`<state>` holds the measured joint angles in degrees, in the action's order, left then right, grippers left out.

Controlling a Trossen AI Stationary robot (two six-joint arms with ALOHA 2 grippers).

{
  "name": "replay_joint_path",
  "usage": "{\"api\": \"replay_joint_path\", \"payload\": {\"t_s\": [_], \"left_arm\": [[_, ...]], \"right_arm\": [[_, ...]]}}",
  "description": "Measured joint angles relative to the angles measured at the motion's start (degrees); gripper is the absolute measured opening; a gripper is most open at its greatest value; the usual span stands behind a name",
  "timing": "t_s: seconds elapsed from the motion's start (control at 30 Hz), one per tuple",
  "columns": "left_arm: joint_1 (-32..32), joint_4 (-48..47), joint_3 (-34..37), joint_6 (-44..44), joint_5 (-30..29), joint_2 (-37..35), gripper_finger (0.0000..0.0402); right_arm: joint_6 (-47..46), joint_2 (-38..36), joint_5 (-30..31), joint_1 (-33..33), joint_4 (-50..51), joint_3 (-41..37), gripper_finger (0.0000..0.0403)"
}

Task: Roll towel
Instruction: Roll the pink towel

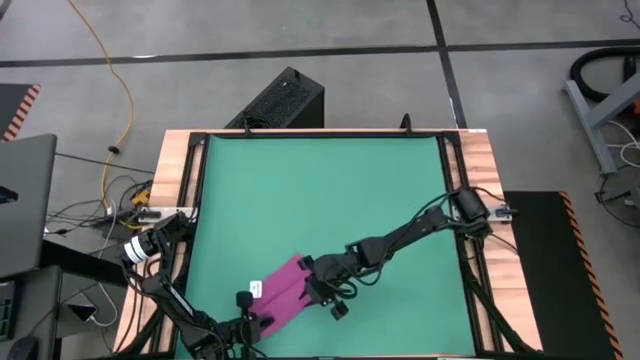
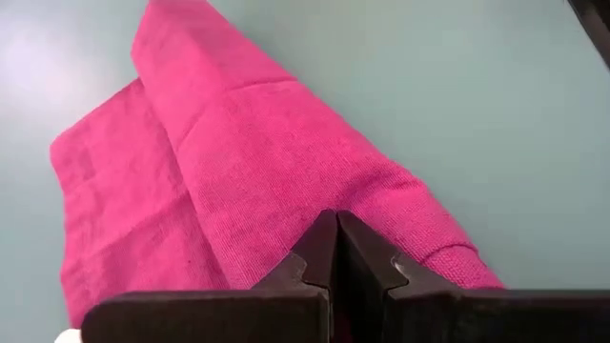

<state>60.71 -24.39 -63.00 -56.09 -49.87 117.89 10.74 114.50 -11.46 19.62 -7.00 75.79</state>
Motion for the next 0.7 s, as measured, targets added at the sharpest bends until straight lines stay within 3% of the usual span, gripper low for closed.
{"api": "replay_joint_path", "payload": {"t_s": [0.13,0.43,0.53,0.7], "left_arm": [[0.5,-0.2,0.0,1.6,0.3,0.0,0.0],[2.5,-2.0,1.6,0.8,-1.2,0.1,0.0],[2.6,-1.8,2.6,0.5,-1.2,0.1,0.0],[2.6,-1.8,3.1,0.8,-1.0,0.0,0.0]], "right_arm": [[-0.4,0.1,0.2,-0.1,0.9,-0.1,0.0158],[9.4,0.1,4.0,0.5,-1.8,-2.9,0.0144],[14.6,1.1,6.5,0.6,-3.0,-3.0,0.0162],[17.8,5.8,5.8,0.5,-6.9,-3.0,0.0216]]}}
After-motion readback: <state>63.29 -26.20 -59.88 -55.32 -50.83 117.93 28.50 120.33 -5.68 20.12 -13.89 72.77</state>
